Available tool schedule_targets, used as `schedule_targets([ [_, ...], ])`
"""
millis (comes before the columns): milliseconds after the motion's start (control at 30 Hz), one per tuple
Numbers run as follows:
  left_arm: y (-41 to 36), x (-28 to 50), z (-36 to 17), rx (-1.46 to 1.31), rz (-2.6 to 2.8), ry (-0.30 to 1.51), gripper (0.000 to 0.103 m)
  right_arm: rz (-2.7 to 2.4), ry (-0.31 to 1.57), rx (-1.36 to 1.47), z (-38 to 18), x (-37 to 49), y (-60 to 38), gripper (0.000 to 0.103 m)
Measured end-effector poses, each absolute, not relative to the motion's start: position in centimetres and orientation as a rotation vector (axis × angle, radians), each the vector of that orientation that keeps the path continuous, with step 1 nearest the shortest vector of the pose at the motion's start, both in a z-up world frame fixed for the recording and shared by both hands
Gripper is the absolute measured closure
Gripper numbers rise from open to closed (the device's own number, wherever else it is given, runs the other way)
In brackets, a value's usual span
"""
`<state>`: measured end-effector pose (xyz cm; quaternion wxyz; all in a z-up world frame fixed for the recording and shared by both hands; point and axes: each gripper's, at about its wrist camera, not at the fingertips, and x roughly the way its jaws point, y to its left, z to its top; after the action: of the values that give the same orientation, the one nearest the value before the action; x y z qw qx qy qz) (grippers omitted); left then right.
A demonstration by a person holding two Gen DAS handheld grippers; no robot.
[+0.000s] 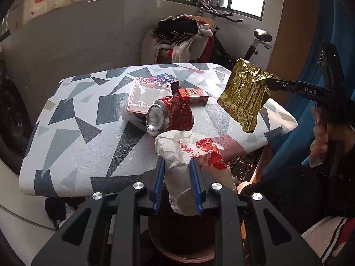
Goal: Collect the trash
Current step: 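Lower both items over the bin and open both grippers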
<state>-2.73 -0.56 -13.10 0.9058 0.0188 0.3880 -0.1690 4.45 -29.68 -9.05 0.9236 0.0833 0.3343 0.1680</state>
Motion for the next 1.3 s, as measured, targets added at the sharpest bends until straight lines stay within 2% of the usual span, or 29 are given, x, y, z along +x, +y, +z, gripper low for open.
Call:
schedule_targets([
  [167, 0.1, -2.6, -14.6, -0.005, -0.352, 0.842, 0.078, 0.374, 0.671, 0.182, -9.0, 3.5, -29.6, 0.094],
  [200, 0.1, -2.5, -14.7, -0.007, -0.349, 0.845, 0.073, 0.377, 0.671, 0.177, -9.0, 3.4, -29.5, 0.094],
  [233, 0.1, -2.4, -14.8, -0.006, -0.343, 0.847, 0.058, 0.381, 0.672, 0.174, -9.0, 3.2, -29.5, 0.094],
  [300, 0.3, -2.5, -14.5, -0.013, -0.335, 0.827, 0.034, 0.388, 0.674, 0.175, -8.9, 2.8, -29.4, 0.094],
  [433, 1.0, -2.6, -13.5, -0.040, -0.302, 0.787, 0.017, 0.419, 0.685, 0.175, -9.0, 2.1, -29.4, 0.094],
  [500, 1.7, -2.5, -13.0, -0.057, -0.271, 0.776, 0.013, 0.443, 0.694, 0.163, -9.0, 1.5, -29.1, 0.094],
  [833, 4.8, -1.5, -13.0, -0.135, -0.133, 0.823, 0.006, 0.548, 0.752, 0.108, -9.7, -0.6, -27.1, 0.094],
  [1300, 5.9, -2.0, -13.7, -0.143, -0.072, 0.851, 0.006, 0.656, 0.941, 0.116, -13.4, -0.6, -24.0, 0.094],
])
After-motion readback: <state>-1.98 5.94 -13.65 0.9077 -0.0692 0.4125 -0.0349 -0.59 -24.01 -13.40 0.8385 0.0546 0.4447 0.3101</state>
